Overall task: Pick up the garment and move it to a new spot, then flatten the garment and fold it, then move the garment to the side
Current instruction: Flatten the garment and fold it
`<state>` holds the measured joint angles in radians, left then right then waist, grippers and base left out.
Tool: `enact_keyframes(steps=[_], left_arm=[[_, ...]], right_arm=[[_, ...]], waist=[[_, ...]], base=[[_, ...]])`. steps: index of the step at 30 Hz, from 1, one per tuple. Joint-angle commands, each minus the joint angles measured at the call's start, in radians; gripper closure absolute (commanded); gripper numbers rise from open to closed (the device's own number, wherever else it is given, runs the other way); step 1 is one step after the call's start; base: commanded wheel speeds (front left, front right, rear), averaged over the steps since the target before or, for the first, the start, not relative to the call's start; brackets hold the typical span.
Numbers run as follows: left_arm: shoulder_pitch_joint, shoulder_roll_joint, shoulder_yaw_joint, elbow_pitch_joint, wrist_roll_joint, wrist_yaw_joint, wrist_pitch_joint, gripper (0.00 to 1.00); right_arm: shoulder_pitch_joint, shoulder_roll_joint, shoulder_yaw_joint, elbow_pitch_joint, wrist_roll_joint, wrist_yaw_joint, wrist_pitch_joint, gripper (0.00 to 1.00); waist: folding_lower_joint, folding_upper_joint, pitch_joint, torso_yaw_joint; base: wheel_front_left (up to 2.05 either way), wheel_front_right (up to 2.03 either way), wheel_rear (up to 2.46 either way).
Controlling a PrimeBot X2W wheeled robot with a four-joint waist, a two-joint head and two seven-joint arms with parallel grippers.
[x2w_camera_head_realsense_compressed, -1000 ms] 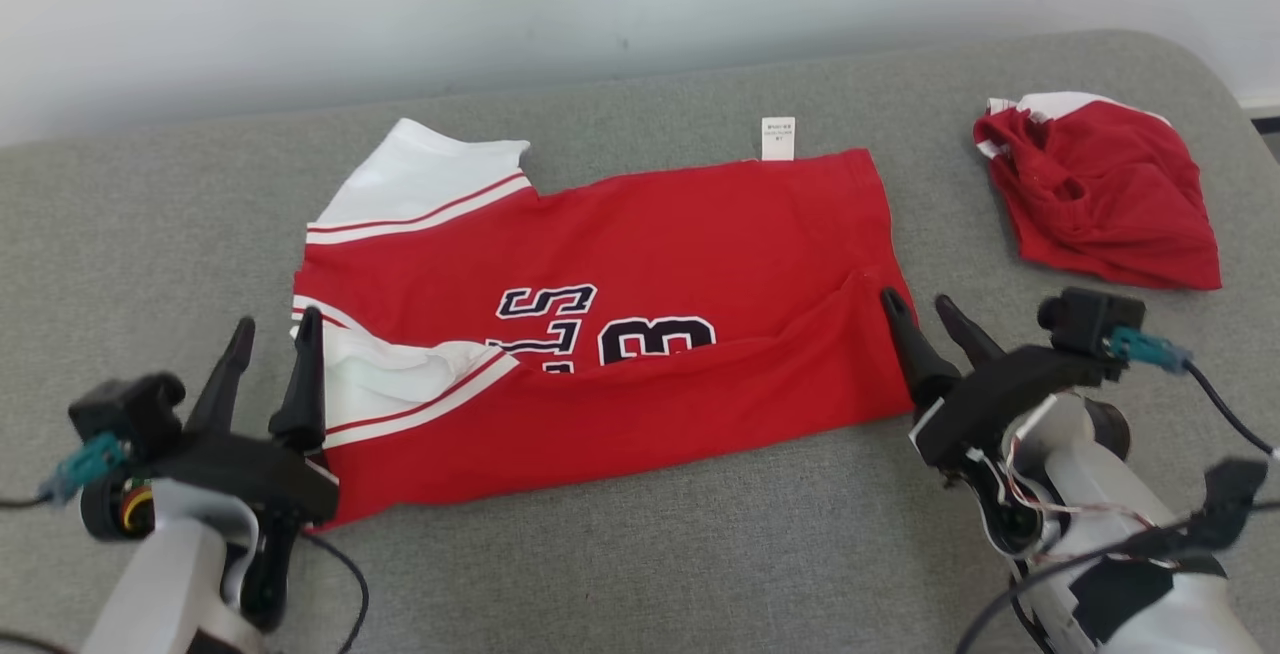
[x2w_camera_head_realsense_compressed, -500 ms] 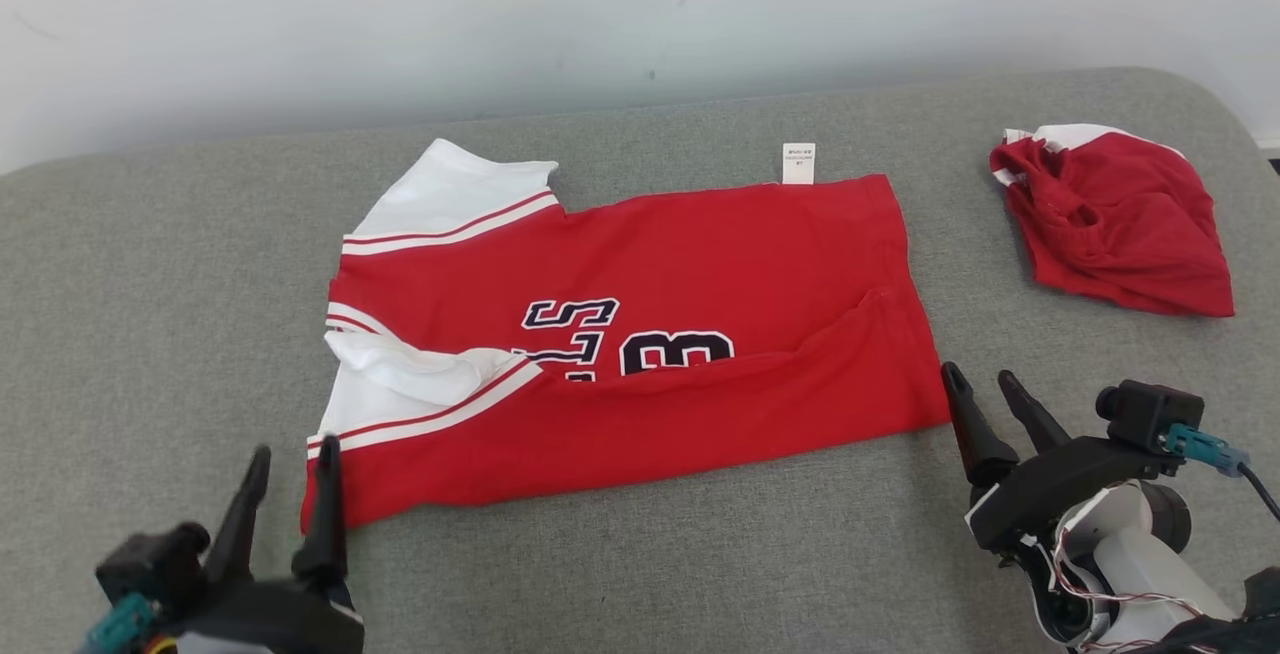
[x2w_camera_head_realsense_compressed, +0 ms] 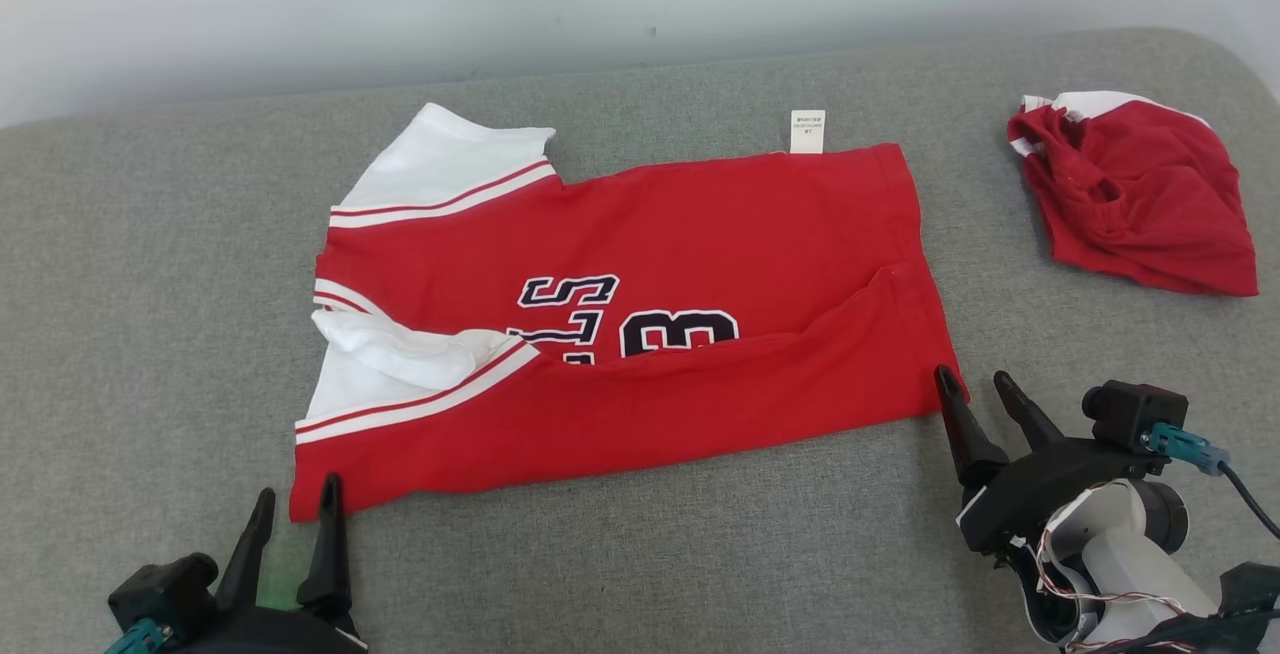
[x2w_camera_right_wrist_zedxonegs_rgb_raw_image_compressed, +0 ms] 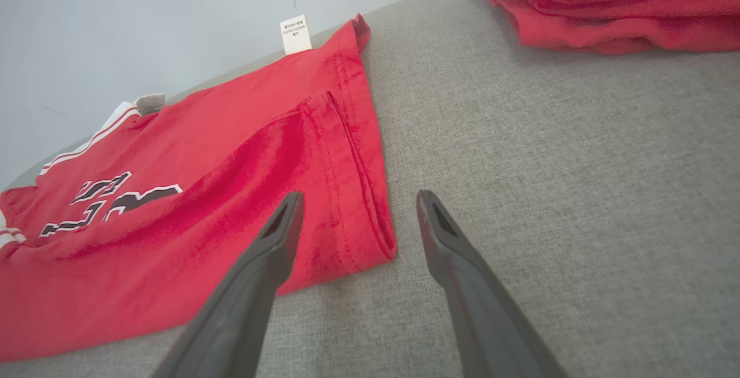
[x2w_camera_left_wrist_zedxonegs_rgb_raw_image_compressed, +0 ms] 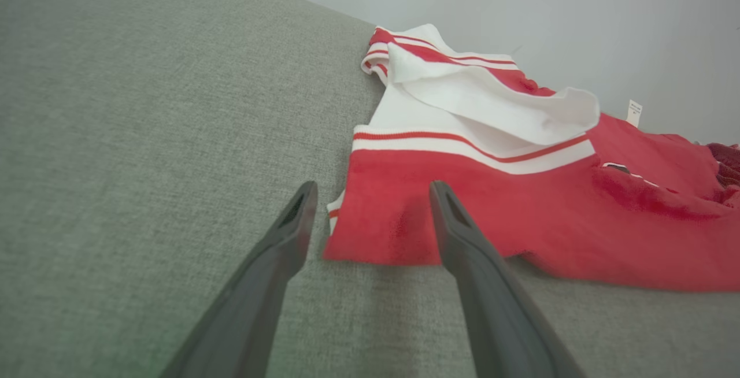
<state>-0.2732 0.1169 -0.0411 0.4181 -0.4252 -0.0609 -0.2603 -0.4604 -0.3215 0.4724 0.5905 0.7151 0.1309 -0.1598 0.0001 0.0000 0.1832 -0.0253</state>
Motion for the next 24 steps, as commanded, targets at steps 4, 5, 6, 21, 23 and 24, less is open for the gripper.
enact_keyframes(steps=[4,5,6,21,23,24], left_arm=[[-0.015,-0.008,0.013,0.040,0.022,-0.012,-0.004,0.00],[-0.018,-0.009,0.016,0.048,0.022,-0.015,-0.004,0.00],[-0.022,-0.011,0.020,0.060,0.020,-0.015,-0.004,0.00],[-0.092,-0.048,0.043,0.201,0.011,-0.056,-0.001,1.00],[-0.077,-0.049,0.051,0.183,0.017,-0.059,-0.002,1.00],[-0.066,-0.050,0.057,0.173,0.017,-0.060,-0.002,1.00]], right_arm=[[-0.012,0.008,-0.002,0.029,-0.029,0.000,-0.001,0.00],[-0.014,0.011,-0.002,0.035,-0.035,0.000,0.000,0.00],[-0.015,0.015,-0.003,0.043,-0.037,0.000,0.005,0.00],[-0.040,0.052,0.013,0.106,-0.045,0.000,-0.025,1.00],[-0.025,0.048,0.016,0.097,-0.034,0.000,-0.038,1.00],[-0.015,0.045,0.017,0.091,-0.026,0.000,-0.042,1.00]], waist=[[-0.0001,0.0000,0.009,0.005],[-0.0001,0.0000,0.010,0.006],[-0.0001,0.0000,0.011,0.008],[-0.0001,0.0000,0.015,0.025],[-0.0001,0.0000,0.003,0.027],[-0.0001,0.0000,-0.005,0.028]], base=[[0.00,0.00,0.00],[0.00,0.00,0.00],[0.00,0.00,0.00],[0.00,0.00,0.00],[0.00,0.00,0.00],[0.00,0.00,0.00]])
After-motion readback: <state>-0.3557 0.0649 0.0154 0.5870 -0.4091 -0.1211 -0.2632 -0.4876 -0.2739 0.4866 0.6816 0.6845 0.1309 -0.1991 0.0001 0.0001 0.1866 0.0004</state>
